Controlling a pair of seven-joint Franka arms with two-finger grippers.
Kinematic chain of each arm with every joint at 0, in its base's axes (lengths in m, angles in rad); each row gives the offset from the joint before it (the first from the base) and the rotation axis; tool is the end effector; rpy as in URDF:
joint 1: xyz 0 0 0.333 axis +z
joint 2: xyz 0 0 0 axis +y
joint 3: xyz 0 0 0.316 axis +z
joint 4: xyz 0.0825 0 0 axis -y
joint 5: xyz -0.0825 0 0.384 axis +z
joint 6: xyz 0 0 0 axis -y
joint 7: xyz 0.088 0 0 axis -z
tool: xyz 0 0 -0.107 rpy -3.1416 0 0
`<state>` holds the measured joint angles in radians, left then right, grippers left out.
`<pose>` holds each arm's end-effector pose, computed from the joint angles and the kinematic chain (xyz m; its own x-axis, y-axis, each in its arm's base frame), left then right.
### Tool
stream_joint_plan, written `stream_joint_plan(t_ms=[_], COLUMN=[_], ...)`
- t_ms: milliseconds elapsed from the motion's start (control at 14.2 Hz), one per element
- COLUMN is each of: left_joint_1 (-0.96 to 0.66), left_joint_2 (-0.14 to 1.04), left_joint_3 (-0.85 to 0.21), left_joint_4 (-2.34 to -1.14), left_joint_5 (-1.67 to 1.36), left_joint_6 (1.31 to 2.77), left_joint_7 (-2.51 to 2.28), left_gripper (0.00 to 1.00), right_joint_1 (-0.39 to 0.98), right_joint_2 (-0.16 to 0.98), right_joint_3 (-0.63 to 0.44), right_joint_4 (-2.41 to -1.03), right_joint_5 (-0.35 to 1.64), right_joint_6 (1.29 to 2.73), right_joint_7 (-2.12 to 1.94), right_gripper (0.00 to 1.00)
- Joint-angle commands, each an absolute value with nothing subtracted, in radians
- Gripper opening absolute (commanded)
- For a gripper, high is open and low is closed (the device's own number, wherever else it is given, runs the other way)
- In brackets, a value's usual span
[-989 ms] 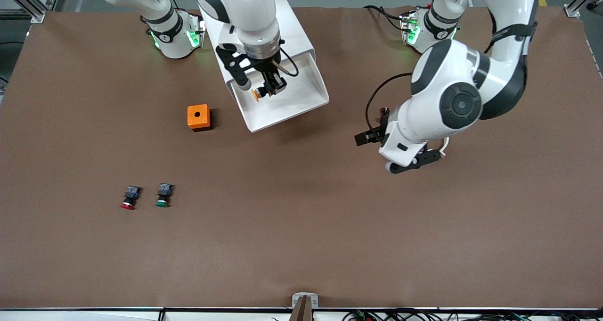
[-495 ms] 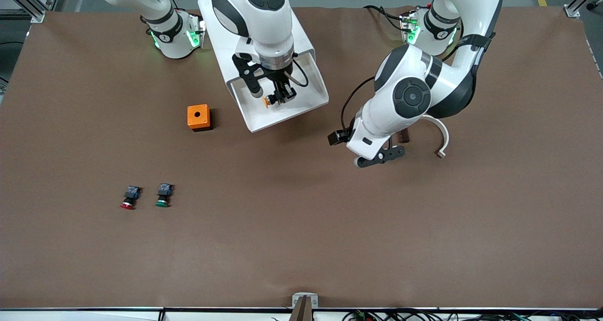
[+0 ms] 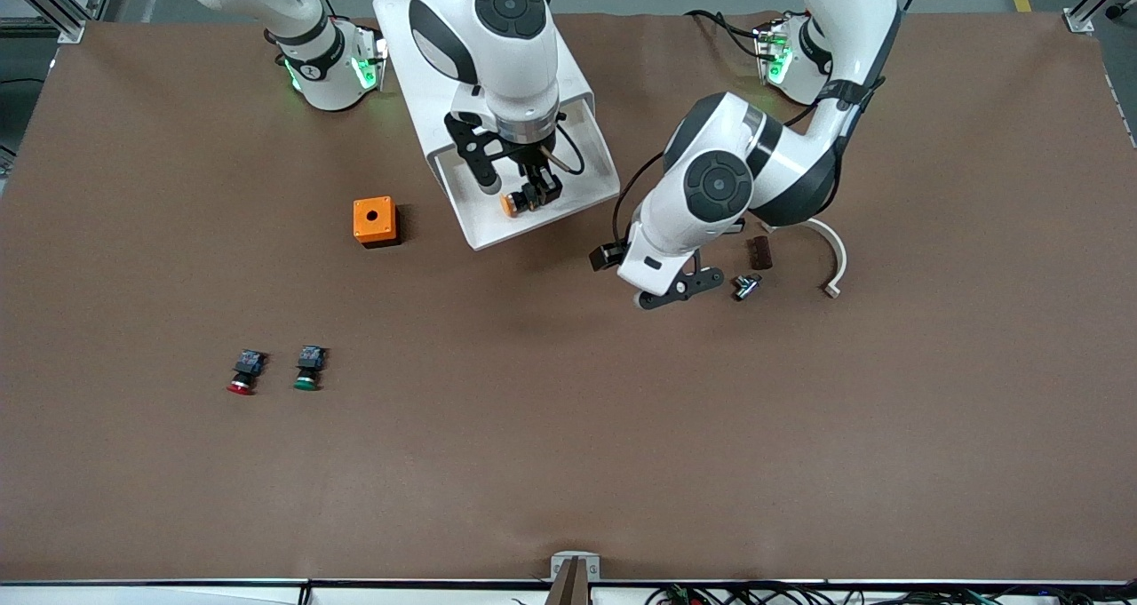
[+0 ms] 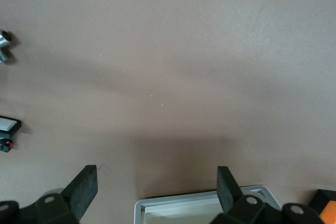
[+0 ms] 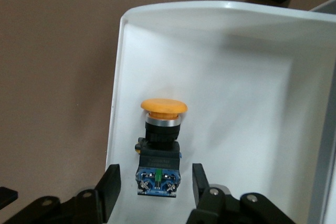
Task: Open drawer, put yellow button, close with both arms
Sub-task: 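Push the drawer shut with the left gripper while the right gripper withdraws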
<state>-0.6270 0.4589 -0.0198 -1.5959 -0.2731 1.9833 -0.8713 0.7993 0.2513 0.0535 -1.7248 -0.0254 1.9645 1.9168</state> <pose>0.5282 -0.4180 0.3633 0.9164 0.3173 -0.2442 0.3480 -0.9328 0.0938 0.4179 0.4723 0.4352 0.4926 -0.8702 0.0133 -0.8703 -0.4925 0.0072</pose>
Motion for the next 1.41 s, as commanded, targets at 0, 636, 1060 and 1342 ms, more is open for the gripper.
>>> stream_joint_plan(t_ms=[0,636,1060,1342], left_joint_1=[-0.637,-0.800,-0.925,-0.951], left_joint_2=[0.460,0.460,0.463,0.462], left_joint_3=[-0.026,-0.061,-0.063,-0.063], left_joint_4=[-1.597,-1.598,-1.603,-1.614], left_joint_5=[-0.268,-0.268,-0.268,-0.268], left_joint_6=[1.997,1.955,1.917,1.914], left_joint_7=[-0.931,-1.270,-1.403,-1.439], left_gripper=[1.00,1.00,1.00,1.00], right_joint_1=[0.805,0.419,0.097,-0.043], right_joint_2=[0.238,0.114,0.081,0.087], right_joint_3=[0.040,0.025,0.025,0.025], right_joint_4=[-1.713,-1.675,-1.658,-1.565], right_joint_5=[-0.048,-0.040,-0.032,-0.032], right_joint_6=[1.953,1.718,1.640,1.508], right_joint_7=[1.881,0.911,0.248,0.005], right_gripper=[1.00,1.00,1.00,1.00])
